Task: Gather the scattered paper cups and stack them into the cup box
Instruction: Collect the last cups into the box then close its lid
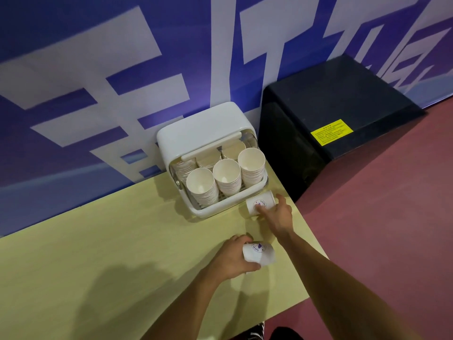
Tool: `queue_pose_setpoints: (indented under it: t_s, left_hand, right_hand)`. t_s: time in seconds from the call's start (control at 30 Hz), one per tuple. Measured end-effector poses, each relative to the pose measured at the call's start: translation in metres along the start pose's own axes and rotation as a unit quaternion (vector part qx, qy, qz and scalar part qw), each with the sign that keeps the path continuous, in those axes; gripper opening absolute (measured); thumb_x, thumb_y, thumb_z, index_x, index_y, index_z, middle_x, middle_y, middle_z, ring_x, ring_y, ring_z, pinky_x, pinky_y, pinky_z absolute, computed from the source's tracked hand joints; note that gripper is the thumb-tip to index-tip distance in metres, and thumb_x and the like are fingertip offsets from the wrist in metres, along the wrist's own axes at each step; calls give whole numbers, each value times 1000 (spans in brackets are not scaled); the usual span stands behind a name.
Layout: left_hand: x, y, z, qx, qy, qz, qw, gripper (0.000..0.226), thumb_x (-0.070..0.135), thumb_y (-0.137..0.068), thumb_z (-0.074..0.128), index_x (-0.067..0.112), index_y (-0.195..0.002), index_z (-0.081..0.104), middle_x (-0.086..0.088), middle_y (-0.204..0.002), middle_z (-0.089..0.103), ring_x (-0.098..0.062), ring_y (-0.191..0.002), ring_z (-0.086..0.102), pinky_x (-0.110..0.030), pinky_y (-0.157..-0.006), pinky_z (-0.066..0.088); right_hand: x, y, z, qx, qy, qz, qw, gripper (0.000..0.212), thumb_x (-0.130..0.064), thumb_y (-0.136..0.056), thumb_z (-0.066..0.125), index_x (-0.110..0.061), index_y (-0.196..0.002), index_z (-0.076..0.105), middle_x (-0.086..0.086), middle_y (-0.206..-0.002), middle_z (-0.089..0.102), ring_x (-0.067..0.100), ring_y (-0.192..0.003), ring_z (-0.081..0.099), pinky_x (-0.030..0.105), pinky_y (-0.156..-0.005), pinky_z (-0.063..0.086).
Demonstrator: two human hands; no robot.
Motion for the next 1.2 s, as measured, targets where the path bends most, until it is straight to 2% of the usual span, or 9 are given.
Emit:
queue_pose_setpoints:
  t_s: [0.1,0.17,0.3,0.43,0.6,0.67,0.93,1.1,1.2]
  left_hand:
    - [-11,11,-14,56,45,-26,997,73,42,-65,81,26,-126,45,5,-118,47,-11,-100,54,-11,-67,47]
    - [-16,20,-26,94,73,-43,992,72,40,-66,82,23,-122,41,4,-116,44,-12,-93,56,-13,-59,49]
    - [-25,33,-49,172,88,-57,979,65,49,-61,80,26,-107,40,3,-110,50,-16,-96,56,-27,-73,51]
    - [-20,40,-72,248,143,-44,957,66,57,-57,79,36,-109,43,6,-113,57,-14,-100,61,-41,-84,56]
    - [13,45,-105,324,147,9,934,75,57,-61,77,34,-124,45,9,-123,55,-13,-111,57,-41,-92,52]
    - [28,44,-118,347,136,31,927,79,51,-65,80,28,-130,40,5,-129,52,-15,-116,53,-38,-97,49]
    - [81,27,-164,403,59,60,911,73,42,-73,80,21,-131,40,-1,-131,49,-20,-118,45,-32,-98,39]
    - [98,18,-174,384,4,47,922,72,42,-77,76,23,-136,39,-3,-133,46,-24,-120,45,-29,-92,34]
    - [100,8,-174,354,-24,51,934,75,41,-77,76,24,-139,37,-5,-133,43,-26,-122,46,-35,-100,39]
  right_hand:
    - [0,-3,6,9,-6,7,1000,75,-46,-84,75,-15,-143,41,18,-135,40,37,-117,50,42,-102,44]
    - [-2,-3,11,31,-11,26,999,67,-48,-90,67,-9,-138,43,20,-136,40,39,-113,52,43,-100,44]
    - [-12,2,16,50,-28,53,997,60,-43,-96,62,-3,-136,44,23,-136,40,42,-109,54,41,-96,44]
    - [-12,6,14,46,-21,38,998,53,-42,-98,59,1,-129,56,24,-131,46,31,-89,50,38,-97,45]
    - [-6,17,5,84,-48,-30,995,61,-63,-76,56,-7,-98,67,18,-105,65,30,-84,63,46,-86,55]
    - [-3,18,-2,108,-47,-55,992,50,-58,-76,60,-11,-89,67,12,-92,68,27,-85,64,45,-81,56]
    - [-65,50,-54,140,-37,-158,977,22,-24,-85,73,-7,-84,60,10,-115,50,17,-97,49,31,-91,42]
    - [-95,54,-67,151,-68,-235,958,19,-30,-83,73,-19,-81,58,-3,-122,44,13,-96,56,40,-94,50]
    - [-108,55,-66,158,-117,-258,946,20,-37,-78,73,-24,-77,57,-10,-124,45,9,-97,61,42,-90,54]
Point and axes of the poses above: each hand's wrist, its own y-axis away from the middle knuckle, its own z-axis out of the palm, x = y × z, the point moved 1 cm from there along -y, towards the middle knuckle
